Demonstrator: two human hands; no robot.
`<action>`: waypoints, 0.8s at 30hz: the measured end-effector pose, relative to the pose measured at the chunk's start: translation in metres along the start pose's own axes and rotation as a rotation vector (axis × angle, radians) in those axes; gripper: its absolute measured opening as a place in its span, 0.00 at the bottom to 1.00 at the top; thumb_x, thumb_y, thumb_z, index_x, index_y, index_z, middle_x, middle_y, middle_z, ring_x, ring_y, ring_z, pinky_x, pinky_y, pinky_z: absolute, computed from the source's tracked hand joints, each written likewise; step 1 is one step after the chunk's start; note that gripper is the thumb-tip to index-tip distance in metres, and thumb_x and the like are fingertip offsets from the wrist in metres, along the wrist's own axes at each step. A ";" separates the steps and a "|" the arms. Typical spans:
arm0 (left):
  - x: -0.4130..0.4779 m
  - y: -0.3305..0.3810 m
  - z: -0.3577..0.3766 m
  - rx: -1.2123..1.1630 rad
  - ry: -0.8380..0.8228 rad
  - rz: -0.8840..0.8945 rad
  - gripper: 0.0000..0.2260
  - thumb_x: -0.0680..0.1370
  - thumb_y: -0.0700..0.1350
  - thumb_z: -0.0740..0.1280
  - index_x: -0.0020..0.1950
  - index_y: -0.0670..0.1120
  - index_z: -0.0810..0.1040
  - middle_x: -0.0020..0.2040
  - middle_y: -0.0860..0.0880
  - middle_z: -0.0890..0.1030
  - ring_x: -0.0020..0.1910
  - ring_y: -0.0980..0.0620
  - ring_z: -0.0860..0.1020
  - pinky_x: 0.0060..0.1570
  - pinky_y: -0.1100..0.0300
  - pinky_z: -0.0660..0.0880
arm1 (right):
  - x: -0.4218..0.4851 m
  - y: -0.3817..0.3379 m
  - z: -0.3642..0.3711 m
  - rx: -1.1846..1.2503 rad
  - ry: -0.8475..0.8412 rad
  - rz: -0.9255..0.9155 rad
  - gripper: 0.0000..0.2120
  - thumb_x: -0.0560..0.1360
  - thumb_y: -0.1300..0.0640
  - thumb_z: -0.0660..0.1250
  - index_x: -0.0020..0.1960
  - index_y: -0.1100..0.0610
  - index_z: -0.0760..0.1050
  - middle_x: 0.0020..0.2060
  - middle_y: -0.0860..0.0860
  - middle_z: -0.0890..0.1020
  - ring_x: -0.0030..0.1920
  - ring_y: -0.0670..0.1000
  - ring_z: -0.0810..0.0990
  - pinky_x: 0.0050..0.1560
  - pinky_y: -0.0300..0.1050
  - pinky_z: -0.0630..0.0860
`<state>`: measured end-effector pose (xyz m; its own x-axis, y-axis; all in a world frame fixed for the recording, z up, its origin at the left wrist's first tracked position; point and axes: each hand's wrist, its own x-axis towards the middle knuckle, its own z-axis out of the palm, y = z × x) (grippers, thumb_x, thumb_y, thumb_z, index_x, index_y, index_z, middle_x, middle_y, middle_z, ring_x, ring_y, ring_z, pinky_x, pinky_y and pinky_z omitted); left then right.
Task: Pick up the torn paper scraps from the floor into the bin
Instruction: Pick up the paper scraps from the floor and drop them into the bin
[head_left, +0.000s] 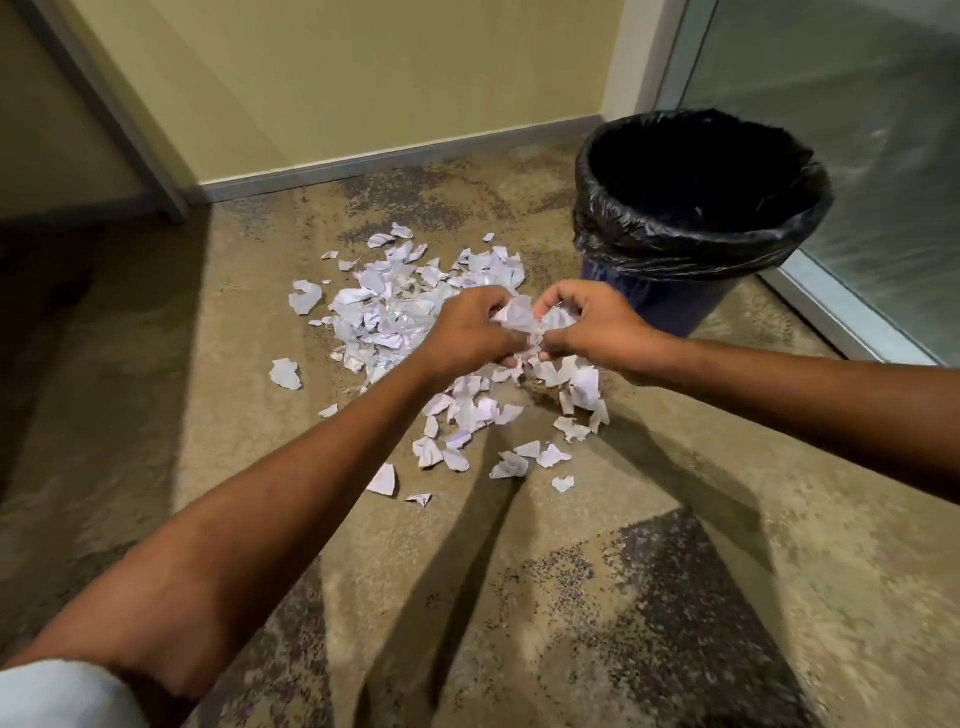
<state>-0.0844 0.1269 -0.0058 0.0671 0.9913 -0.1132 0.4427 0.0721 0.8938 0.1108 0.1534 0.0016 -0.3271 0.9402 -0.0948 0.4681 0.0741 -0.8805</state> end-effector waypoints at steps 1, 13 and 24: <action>0.004 0.014 -0.002 -0.008 0.010 0.020 0.12 0.74 0.35 0.79 0.55 0.39 0.82 0.48 0.38 0.86 0.42 0.43 0.88 0.45 0.40 0.86 | 0.000 -0.009 -0.010 0.007 0.020 -0.022 0.15 0.71 0.75 0.76 0.51 0.59 0.81 0.49 0.58 0.83 0.39 0.52 0.87 0.44 0.57 0.88; 0.090 0.177 0.018 -0.032 0.132 0.275 0.11 0.69 0.35 0.78 0.48 0.41 0.81 0.44 0.42 0.84 0.41 0.46 0.85 0.39 0.50 0.86 | 0.023 -0.070 -0.138 0.147 0.452 -0.192 0.18 0.64 0.69 0.80 0.43 0.50 0.80 0.41 0.52 0.84 0.41 0.48 0.83 0.39 0.48 0.85; 0.137 0.181 0.060 -0.069 -0.170 0.127 0.34 0.78 0.28 0.68 0.81 0.50 0.67 0.67 0.44 0.77 0.55 0.44 0.85 0.46 0.52 0.87 | 0.060 -0.031 -0.174 0.244 0.484 0.196 0.19 0.71 0.77 0.69 0.53 0.57 0.81 0.40 0.56 0.81 0.34 0.56 0.82 0.50 0.58 0.85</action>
<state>0.0589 0.2693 0.1144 0.2708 0.9605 -0.0638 0.3595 -0.0395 0.9323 0.2197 0.2651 0.1035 0.1869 0.9778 -0.0944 0.2606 -0.1420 -0.9549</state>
